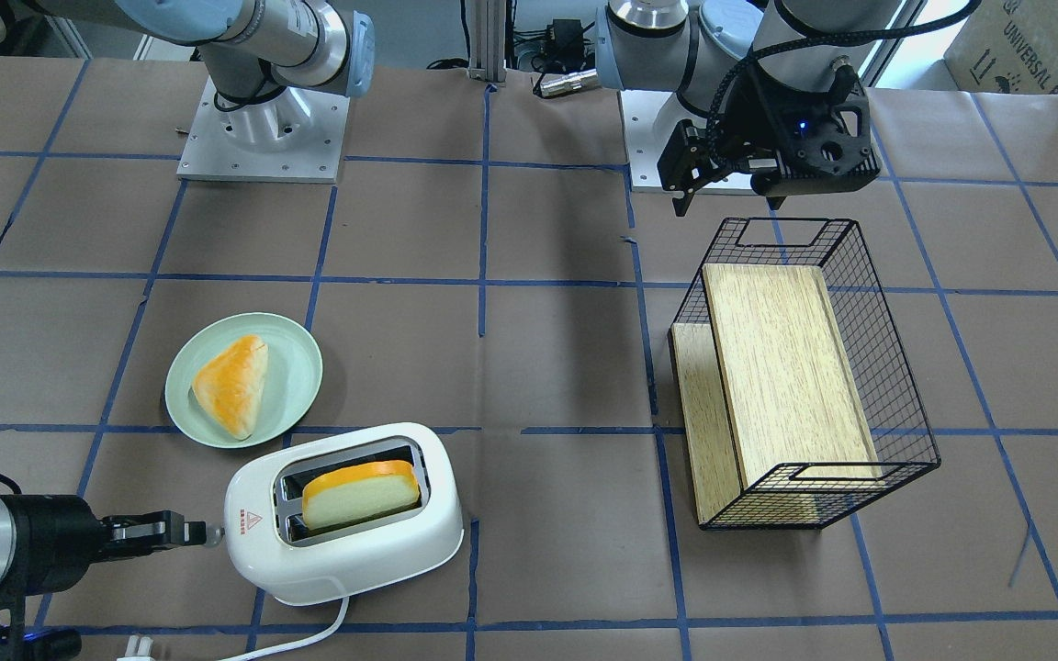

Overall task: Press toaster with right arm
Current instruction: 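Press the toaster lever down with the right gripper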

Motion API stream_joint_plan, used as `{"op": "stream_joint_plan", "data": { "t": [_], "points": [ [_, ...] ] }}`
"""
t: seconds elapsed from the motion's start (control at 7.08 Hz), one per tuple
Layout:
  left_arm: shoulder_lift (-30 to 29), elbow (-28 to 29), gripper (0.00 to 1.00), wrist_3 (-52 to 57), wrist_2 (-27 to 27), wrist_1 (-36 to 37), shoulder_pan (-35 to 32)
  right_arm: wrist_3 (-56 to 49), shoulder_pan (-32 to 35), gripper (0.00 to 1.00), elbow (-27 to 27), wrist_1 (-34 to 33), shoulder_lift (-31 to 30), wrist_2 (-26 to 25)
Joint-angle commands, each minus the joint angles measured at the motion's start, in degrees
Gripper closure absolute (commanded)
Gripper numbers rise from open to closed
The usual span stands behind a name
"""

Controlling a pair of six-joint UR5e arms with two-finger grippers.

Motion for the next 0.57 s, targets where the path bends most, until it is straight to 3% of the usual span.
{"op": "stream_joint_plan", "data": {
  "t": [0.0,0.42],
  "points": [
    [0.0,0.0,0.0,0.0,0.0,0.0,0.0,-0.1,0.0,0.98,0.1,0.0,0.8,0.0],
    [0.0,0.0,0.0,0.0,0.0,0.0,0.0,-0.1,0.0,0.98,0.2,0.1,1.9,0.1]
  ]
}}
